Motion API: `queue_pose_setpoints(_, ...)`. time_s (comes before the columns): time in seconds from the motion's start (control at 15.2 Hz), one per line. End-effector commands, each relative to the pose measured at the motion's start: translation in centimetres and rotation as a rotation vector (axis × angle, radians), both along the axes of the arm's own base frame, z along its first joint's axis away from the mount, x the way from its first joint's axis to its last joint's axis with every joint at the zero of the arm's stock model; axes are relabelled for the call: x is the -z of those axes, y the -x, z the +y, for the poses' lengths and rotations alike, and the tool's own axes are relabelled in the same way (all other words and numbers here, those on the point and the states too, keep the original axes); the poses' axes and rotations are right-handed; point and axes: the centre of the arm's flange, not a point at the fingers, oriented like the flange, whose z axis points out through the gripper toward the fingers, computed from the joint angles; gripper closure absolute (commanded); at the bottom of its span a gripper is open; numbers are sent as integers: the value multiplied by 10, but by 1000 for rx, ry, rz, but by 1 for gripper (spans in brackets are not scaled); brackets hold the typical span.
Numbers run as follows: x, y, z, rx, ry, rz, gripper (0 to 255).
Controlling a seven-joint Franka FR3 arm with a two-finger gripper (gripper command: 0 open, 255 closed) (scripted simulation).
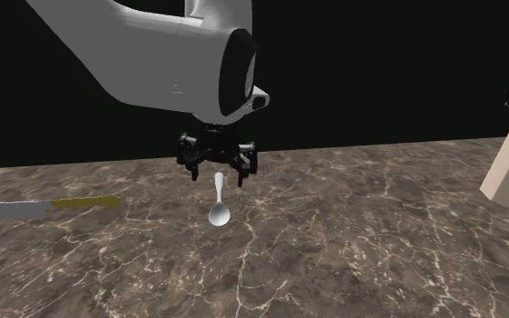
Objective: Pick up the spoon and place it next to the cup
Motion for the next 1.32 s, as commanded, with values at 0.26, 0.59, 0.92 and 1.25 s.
queue_pose_setpoints(0.26, 19, -4, 3, 0, 0, -1, 0)
queue_pose_setpoints(0.59, 19, -4, 3, 0, 0, -1, 0)
queue_pose_setpoints(0.92, 19, -4, 3, 0, 0, 0, 255)
queue_pose_setpoints(1.25, 19, -4, 3, 0, 0, 0, 255)
